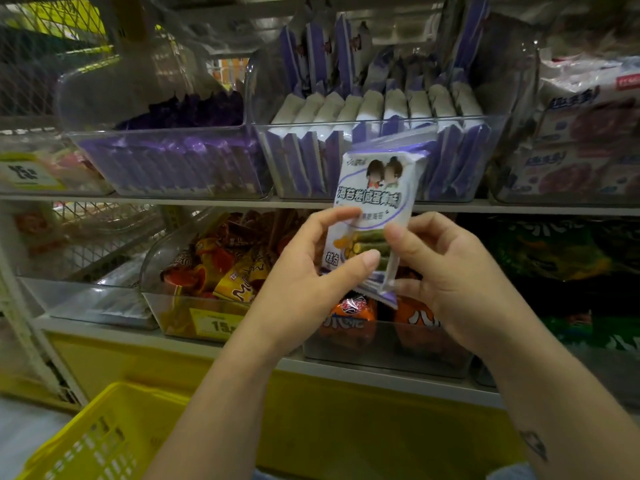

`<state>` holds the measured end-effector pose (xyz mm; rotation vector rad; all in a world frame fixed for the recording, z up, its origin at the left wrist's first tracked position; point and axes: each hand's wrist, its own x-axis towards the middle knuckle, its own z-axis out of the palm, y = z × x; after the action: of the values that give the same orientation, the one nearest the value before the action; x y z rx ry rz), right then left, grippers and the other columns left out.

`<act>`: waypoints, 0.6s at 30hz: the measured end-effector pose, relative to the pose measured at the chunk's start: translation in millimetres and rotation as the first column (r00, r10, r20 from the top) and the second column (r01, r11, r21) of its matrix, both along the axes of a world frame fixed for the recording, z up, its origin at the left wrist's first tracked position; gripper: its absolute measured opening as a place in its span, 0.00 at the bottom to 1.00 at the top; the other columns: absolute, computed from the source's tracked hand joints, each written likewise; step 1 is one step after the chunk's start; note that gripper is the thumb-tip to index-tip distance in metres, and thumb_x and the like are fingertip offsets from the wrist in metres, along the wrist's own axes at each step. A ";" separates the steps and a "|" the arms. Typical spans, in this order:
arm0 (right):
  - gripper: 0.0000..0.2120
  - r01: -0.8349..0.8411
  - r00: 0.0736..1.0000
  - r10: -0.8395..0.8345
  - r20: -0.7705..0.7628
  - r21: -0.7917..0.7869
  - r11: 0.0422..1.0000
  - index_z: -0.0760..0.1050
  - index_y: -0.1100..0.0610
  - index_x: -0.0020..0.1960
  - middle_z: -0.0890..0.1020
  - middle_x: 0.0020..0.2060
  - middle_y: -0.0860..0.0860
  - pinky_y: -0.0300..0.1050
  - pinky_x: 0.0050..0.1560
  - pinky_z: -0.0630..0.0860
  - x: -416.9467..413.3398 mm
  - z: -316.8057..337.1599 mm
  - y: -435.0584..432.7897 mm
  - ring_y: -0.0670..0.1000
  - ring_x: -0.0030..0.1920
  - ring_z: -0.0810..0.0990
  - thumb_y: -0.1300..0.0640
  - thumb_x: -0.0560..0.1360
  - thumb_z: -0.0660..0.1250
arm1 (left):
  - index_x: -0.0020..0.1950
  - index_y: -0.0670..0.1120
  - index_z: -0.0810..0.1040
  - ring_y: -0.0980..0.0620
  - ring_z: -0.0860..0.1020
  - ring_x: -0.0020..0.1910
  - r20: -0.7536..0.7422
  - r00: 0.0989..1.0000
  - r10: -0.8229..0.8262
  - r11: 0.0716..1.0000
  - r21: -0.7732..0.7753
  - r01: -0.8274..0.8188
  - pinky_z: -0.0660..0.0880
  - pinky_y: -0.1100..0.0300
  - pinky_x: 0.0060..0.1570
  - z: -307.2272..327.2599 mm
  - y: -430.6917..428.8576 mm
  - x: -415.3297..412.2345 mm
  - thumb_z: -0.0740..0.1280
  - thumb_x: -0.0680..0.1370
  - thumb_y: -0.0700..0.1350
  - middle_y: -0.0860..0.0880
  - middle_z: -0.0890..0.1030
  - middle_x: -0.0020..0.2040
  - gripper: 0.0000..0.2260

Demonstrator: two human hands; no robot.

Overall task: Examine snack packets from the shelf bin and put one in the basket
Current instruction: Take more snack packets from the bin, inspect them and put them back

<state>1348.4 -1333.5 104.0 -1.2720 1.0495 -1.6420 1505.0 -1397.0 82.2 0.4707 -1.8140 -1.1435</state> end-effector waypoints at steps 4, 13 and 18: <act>0.15 -0.099 0.994 0.096 -0.059 -0.060 0.993 0.80 0.53 0.48 0.86 0.47 0.52 0.43 0.41 0.82 -0.8 -5.7 -4.5 0.51 0.49 0.85 0.45 0.66 0.70 | 0.70 0.61 0.65 0.51 0.80 0.61 -0.175 0.979 -0.108 0.977 0.165 0.137 0.78 0.59 0.53 -1.0 -0.2 -5.6 0.74 0.68 0.50 0.51 0.80 0.63 0.33; 0.32 -0.066 0.958 0.030 -0.284 -0.119 0.991 0.70 0.41 0.69 0.79 0.61 0.43 0.41 0.58 0.78 -4.9 -10.3 -8.5 0.43 0.61 0.78 0.49 0.66 0.72 | 0.76 0.48 0.64 0.48 0.76 0.64 -0.384 0.831 -0.401 0.785 0.323 0.528 0.75 0.55 0.61 -1.7 3.6 -1.8 0.68 0.74 0.44 0.44 0.75 0.67 0.31; 0.36 -0.087 0.976 0.063 -0.210 -0.110 0.990 0.64 0.32 0.67 0.81 0.57 0.41 0.41 0.48 0.81 -7.0 -11.2 -9.0 0.42 0.58 0.80 0.49 0.63 0.75 | 0.77 0.48 0.63 0.44 0.75 0.66 -0.506 0.747 -0.430 0.633 0.422 0.650 0.76 0.53 0.58 -5.6 2.1 -1.1 0.67 0.76 0.46 0.40 0.74 0.70 0.30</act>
<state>1341.5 -1342.5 92.9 -1.5689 1.0247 -1.5588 1503.9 -1394.9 76.6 -0.0073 -1.2671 -2.0981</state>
